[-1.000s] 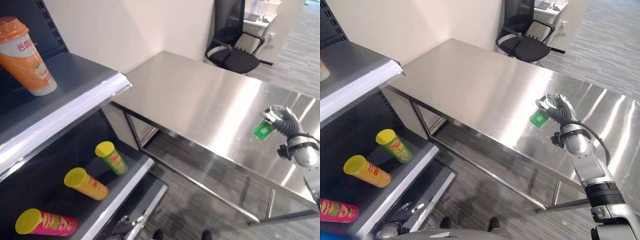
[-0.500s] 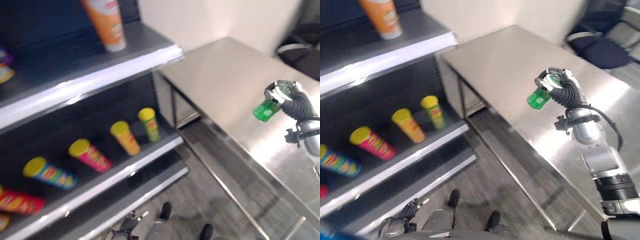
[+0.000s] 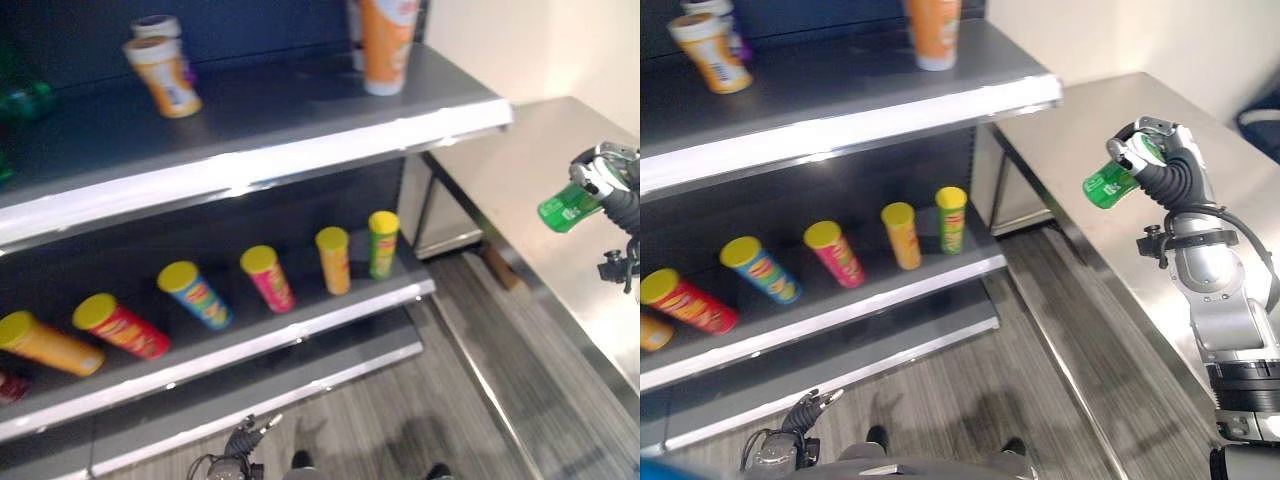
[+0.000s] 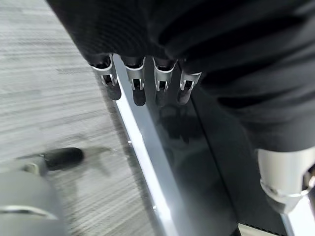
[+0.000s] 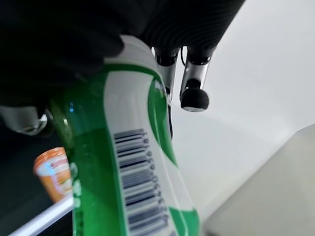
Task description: Put the goods on the table back onto the shelves and tidy them up.
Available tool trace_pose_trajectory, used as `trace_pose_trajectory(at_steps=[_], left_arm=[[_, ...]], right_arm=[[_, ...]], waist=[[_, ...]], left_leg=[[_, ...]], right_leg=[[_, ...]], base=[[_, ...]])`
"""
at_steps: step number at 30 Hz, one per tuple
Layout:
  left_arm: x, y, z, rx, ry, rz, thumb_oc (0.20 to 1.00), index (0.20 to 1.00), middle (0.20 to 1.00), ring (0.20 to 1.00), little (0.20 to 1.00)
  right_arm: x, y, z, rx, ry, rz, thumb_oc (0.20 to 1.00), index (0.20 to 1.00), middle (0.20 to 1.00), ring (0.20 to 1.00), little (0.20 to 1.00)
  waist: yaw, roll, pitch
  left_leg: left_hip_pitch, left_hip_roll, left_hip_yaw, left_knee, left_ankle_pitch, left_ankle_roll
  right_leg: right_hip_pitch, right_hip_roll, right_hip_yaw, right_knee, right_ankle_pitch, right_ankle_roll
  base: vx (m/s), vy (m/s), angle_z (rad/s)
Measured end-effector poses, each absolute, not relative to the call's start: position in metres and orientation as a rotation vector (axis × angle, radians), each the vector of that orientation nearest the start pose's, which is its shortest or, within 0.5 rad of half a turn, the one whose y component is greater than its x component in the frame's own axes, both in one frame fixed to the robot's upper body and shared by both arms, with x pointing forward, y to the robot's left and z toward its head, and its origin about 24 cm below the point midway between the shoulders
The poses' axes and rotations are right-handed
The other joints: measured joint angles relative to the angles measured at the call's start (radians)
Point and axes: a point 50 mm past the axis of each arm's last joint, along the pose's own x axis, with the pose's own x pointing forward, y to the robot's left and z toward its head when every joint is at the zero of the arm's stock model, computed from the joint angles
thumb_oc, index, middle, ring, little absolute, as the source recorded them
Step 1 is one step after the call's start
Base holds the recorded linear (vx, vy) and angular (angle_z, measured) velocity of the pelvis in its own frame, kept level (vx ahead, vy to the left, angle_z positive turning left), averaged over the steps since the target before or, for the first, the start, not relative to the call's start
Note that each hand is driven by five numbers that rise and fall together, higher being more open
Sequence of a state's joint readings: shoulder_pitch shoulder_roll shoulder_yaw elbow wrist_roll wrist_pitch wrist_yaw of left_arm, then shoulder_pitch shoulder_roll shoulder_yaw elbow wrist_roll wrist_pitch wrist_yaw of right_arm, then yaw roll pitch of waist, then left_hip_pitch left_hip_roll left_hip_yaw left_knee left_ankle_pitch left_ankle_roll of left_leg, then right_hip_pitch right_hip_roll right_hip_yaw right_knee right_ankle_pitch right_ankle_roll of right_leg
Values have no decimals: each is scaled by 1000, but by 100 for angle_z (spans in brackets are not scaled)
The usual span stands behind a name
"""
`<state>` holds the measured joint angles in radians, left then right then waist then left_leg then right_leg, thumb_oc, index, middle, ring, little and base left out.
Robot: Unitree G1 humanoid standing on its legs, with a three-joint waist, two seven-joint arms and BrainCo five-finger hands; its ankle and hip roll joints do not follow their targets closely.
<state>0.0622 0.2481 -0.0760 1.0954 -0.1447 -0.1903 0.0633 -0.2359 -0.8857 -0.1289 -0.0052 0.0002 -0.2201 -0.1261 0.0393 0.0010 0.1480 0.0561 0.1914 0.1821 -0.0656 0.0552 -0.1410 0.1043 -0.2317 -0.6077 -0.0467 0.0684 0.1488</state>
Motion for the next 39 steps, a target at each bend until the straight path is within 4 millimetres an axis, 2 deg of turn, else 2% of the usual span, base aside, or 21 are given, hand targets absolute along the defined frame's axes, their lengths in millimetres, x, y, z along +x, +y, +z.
trace_pose_trajectory(at_steps=[1, 3, 4, 6, 7, 8, 9, 10, 11, 12, 13, 14, 16, 17, 20, 22, 24, 28, 31, 34, 39], left_arm=[[99, 242, -148, 176, 983, 202, 1000, 1000, 1000, 1000, 1000], [76, 236, -157, 194, 1084, 160, 1000, 1000, 1000, 1000, 1000], [72, 243, -156, 208, 1094, 172, 1000, 1000, 1000, 1000, 1000], [85, 271, -145, 278, 1056, 207, 1000, 1000, 1000, 1000, 1000], [90, 279, -141, 303, 1044, 215, 1000, 1000, 1000, 1000, 1000], [95, 285, -138, 341, 1036, 200, 1000, 1000, 1000, 1000, 1000], [93, 284, -139, 340, 1044, 187, 1000, 1000, 1000, 1000, 1000], [91, 279, -142, 334, 1051, 171, 1000, 1000, 1000, 1000, 1000], [97, 274, -142, 328, 1036, 156, 1000, 1000, 1000, 1000, 1000], [100, 273, -142, 325, 1029, 154, 1000, 1000, 1000, 1000, 1000], [101, 275, -141, 331, 1028, 159, 1000, 1000, 1000, 1000, 1000], [100, 276, -141, 334, 1034, 159, 1000, 1000, 1000, 1000, 1000], [103, 270, -142, 328, 1030, 139, 1000, 1000, 1000, 1000, 1000], [111, 263, -142, 322, 1011, 112, 1000, 1000, 1000, 1000, 1000], [116, 256, -143, 304, 995, 103, 1000, 1000, 1000, 1000, 1000], [105, 255, -146, 296, 1024, 105, 1000, 1000, 1000, 1000, 1000], [90, 250, -151, 279, 1061, 103, 1000, 1000, 1000, 1000, 1000], [69, 250, -155, 258, 1111, 122, 1000, 1000, 1000, 1000, 1000], [67, 250, -156, 241, 1116, 149, 1000, 1000, 1000, 1000, 1000], [67, 251, -156, 248, 1131, 150, 1000, 1000, 1000, 1000, 1000], [62, 252, -157, 233, 1152, 161, 1000, 1000, 1000, 1000, 1000]], right_arm=[[270, -290, 216, -853, -540, -188, 200, 200, 200, 200, 200], [261, -313, 207, -842, -479, -335, 200, 200, 200, 200, 200], [261, -311, 207, -842, -486, -329, 200, 200, 200, 200, 200], [261, -310, 207, -861, -497, -347, 200, 200, 200, 200, 200], [260, -309, 208, -869, -506, -348, 200, 200, 200, 200, 200], [258, -303, 216, -865, -547, -345, 200, 200, 200, 200, 200], [257, -301, 218, -866, -562, -337, 200, 200, 200, 200, 200], [256, -299, 219, -876, -567, -324, 200, 200, 200, 200, 200], [253, -299, 217, -907, -558, -299, 200, 200, 200, 200, 200], [251, -300, 216, -931, -550, -282, 200, 200, 200, 200, 200], [251, -301, 217, -933, -551, -283, 200, 200, 200, 200, 200], [251, -302, 218, -928, -555, -286, 200, 200, 200, 200, 200], [248, -306, 225, -925, -575, -311, 200, 200, 200, 200, 200], [246, -311, 235, -960, -587, -327, 200, 200, 200, 200, 200], [249, -307, 252, -986, -623, -297, 200, 200, 200, 200, 200], [251, -303, 265, -983, -668, -292, 200, 200, 200, 200, 200], [252, -301, 274, -981, -694, -279, 200, 200, 200, 200, 200], [257, -291, 282, -1005, -703, -209, 200, 200, 200, 200, 200], [268, -285, 286, -1017, -694, -166, 200, 200, 200, 200, 200], [282, -286, 286, -1062, -629, -130, 200, 200, 200, 200, 200], [295, -282, 293, -1083, -608, -106, 200, 200, 200, 200, 200]], waist=[[5, -3, -2], [-8, -20, -40], [-10, -32, -54], [-11, -82, -70], [-17, -111, -70], [-23, -143, -53], [-34, -144, -47], [-53, -123, -35], [-72, -90, -29], [-71, -80, -30], [-73, -77, -25], [-98, -79, -21], [-121, -85, -21], [-121, -81, -21], [-111, -70, -13], [-112, -82, -7], [-94, -65, -12], [-74, -75, -10], [-59, -78, -15], [-46, -93, -32], [-28, -93, -35]], left_leg=[[-1, -6, -2, 2, -11, -8], [-13, -65, 22, 29, -39, 35], [-15, -95, 28, 30, -37, 38], [-30, -164, 50, 11, -33, 78], [-44, -180, 50, 27, -26, 88], [-90, -214, 54, 124, -66, 144], [-111, -220, 49, 170, -91, 159], [-102, -221, 21, 177, -99, 173], [-86, -207, -18, 148, -92, 183], [-77, -195, -32, 107, -78, 205], [-72, -190, -45, 73, -63, 216], [-73, -192, -81, 53, -36, 212], [-92, -211, -135, 52, -30, 213], [-123, -224, -214, 54, -16, 192], [-107, -213, -248, 11, -16, 184], [-105, -203, -242, 3, -13, 161], [-101, -189, -242, 5, -8, 142], [-93, -178, -253, -2, -5, 137], [-89, -171, -300, 2, 15, 100], [-87, -163, -331, 2, 17, 100], [-77, -167, -362, -4, 47, 92]], right_leg=[[-3, -8, 5, 6, 16, 1], [-19, -76, 20, 46, 18, 15], [-29, -105, 38, 46, 33, 20], [-52, -173, 71, 41, 42, 41], [-73, -178, 101, 24, 33, 53], [-78, -219, 136, 46, 67, 63], [-78, -238, 158, 92, 86, 66], [-99, -254, 203, 188, 99, 56], [-163, -218, 360, 281, 45, 90], [-201, -129, 522, 274, -23, 119], [-225, -47, 638, 247, -58, 124], [-224, 26, 704, 207, -75, 101], [-215, 97, 735, 147, -81, 75], [-178, 140, 782, 84, -56, 24], [-122, 136, 701, 3, -32, -5], [-95, 132, 655, -34, -13, -31], [-71, 144, 639, -46, -11, -34], [-39, 152, 609, -56, -10, -37], [-10, 168, 563, -52, -23, -47], [19, 177, 495, -54, -54, -62], [43, 177, 447, -51, -75, -65]], base=[[-99, 574, 0], [-91, 354, -1], [-97, 342, -6], [-97, 354, -6], [-118, 461, 7], [-72, 345, 18], [-50, 217, 42], [14, 84, 59], [23, 50, 58], [37, 14, 34], [11, -18, 44], [14, -37, 70], [37, -121, 120], [63, -182, 151], [64, -134, 107], [36, -91, 69], [32, -109, 29], [37, -161, 9], [45, -160, 40], [53, -130, 64], [44, -75, 32]])
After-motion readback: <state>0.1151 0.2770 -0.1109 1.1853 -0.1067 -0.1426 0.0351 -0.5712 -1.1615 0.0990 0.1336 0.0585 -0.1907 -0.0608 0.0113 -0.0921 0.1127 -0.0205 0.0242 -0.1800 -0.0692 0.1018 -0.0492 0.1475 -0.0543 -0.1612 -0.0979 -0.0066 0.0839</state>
